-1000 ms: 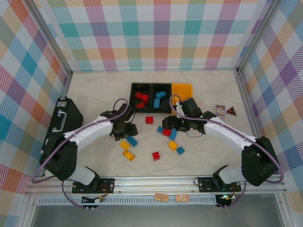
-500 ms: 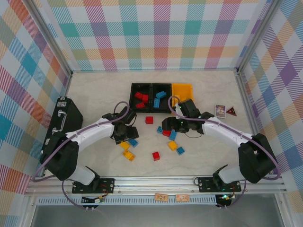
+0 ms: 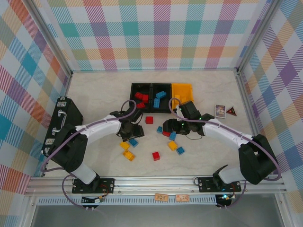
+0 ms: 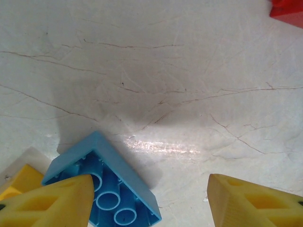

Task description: Sort the legos into containers by color

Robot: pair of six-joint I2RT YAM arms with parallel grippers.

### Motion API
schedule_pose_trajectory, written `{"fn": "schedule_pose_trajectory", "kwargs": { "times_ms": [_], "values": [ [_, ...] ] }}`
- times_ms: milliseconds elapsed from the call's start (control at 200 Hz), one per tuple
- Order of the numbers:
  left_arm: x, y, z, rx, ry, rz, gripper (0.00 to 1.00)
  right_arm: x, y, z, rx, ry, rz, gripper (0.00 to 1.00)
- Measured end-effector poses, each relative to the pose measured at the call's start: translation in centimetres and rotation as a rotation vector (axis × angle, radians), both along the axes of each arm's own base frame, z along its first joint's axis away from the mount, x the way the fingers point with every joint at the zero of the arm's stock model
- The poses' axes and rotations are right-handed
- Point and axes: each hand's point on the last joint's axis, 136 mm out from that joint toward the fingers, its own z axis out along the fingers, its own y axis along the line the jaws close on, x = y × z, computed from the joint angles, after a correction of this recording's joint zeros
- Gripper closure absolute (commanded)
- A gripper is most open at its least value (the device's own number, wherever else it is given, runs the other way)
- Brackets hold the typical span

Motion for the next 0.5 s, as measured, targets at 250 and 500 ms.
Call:
{"fn": "schedule_pose_trajectory", "kwargs": {
  "times_ms": [250,500],
  "values": [
    [0.6,-1.6,0.1,-0.029,-0.009,-0.031,0.38,0.0,0.0,0.2,0.002,-0.004,-0.004,0.32],
    [1.2,-4.0,0.5,-0.041,-0.024,-0.097,0.38,0.0,0.0,0.4,0.008,-0.006,-0.010,0.32]
  ]
}}
